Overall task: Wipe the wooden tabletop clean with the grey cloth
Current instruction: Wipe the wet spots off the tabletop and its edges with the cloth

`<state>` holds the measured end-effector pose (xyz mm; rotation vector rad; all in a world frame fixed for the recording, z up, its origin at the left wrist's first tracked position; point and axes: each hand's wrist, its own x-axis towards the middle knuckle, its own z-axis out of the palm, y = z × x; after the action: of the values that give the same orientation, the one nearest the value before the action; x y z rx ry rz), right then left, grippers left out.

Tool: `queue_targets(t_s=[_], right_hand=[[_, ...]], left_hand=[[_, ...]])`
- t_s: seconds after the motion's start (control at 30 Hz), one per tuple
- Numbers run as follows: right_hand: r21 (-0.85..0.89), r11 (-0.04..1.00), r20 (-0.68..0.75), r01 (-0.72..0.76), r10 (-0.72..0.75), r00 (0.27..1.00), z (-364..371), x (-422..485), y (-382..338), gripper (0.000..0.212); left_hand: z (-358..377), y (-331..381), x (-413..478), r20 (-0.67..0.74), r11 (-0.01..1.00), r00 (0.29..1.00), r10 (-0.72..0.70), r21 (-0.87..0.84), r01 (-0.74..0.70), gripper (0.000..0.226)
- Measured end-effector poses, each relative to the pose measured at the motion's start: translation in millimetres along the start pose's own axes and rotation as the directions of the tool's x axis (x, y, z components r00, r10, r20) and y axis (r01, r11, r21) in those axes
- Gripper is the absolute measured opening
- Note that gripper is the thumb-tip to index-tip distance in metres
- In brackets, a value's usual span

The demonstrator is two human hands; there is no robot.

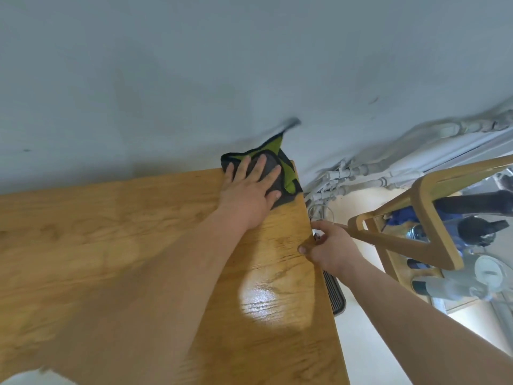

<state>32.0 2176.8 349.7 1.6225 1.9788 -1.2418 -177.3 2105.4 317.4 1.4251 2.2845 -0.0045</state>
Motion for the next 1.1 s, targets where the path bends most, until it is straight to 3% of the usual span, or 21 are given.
queue_targets(t_s=[0.1,0.2,0.27,0.33,0.4,0.53,0.6,0.67,0.7,0.77,0.87,0.93,1.0,1.07,1.1], right_hand=[[-0.055,0.998,-0.024,0.008,-0.009,1.000,-3,-4,1,0.057],[-0.018,1.000,-0.112,-0.021,0.018,0.994,-9,-14,15,0.066],[0.152,0.988,-0.176,0.017,0.011,0.984,-16,-20,27,0.055],[0.197,0.979,-0.245,0.048,0.002,0.970,-22,-26,32,0.036],[0.167,0.984,-0.293,0.068,-0.017,0.956,-23,-30,27,0.026],[-0.044,0.986,-0.297,0.160,-0.166,0.940,-5,-38,-4,0.031],[-0.166,0.963,-0.223,0.213,-0.247,0.943,9,-44,-18,0.042],[-0.287,0.918,-0.118,0.275,-0.318,0.940,24,-52,-29,0.052],[-0.332,0.894,-0.074,0.301,-0.343,0.937,32,-55,-34,0.055],[-0.422,0.841,-0.008,0.339,-0.378,0.926,48,-61,-45,0.062],[-0.535,0.757,0.071,0.375,-0.402,0.913,70,-66,-63,0.071],[-0.605,0.711,0.104,0.358,-0.375,0.921,83,-67,-72,0.078],[-0.662,0.672,0.105,0.332,-0.356,0.929,93,-68,-76,0.085],[-0.682,0.662,0.074,0.312,-0.361,0.930,100,-68,-76,0.089],[-0.681,0.665,0.062,0.308,-0.366,0.928,101,-67,-75,0.091]], left_hand=[[16,23,-17,-0.057,0.997,0.997,-0.053,-0.064,0.049,0.059],[37,45,-45,-0.112,0.997,0.994,0.005,-0.074,-0.014,0.059],[45,55,-63,-0.127,0.995,0.988,0.082,-0.053,-0.090,0.057],[51,65,-82,-0.110,0.985,0.979,0.171,0.005,-0.172,0.057],[60,70,-104,-0.047,0.949,0.949,0.311,0.063,-0.308,0.057],[54,27,-124,0.045,0.837,0.846,0.531,0.128,-0.532,0.054],[38,-10,-109,0.033,0.890,0.900,0.436,0.136,-0.436,0.056],[21,-55,-94,-0.008,0.983,0.988,0.152,0.102,-0.151,0.057],[13,-79,-92,-0.034,0.998,0.999,-0.007,0.061,0.010,0.058],[6,-116,-100,-0.060,0.972,0.970,-0.234,-0.021,0.233,0.060],[18,-118,-136,-0.066,0.945,0.943,-0.325,-0.060,0.321,0.060],[37,-97,-168,-0.087,0.971,0.967,-0.237,-0.035,0.235,0.059],[54,-93,-200,-0.054,1.000,0.998,-0.020,-0.001,0.020,0.059],[49,-120,-213,0.014,0.981,0.982,0.186,0.051,-0.187,0.058],[43,-136,-209,0.023,0.972,0.976,0.219,0.081,-0.220,0.058]])
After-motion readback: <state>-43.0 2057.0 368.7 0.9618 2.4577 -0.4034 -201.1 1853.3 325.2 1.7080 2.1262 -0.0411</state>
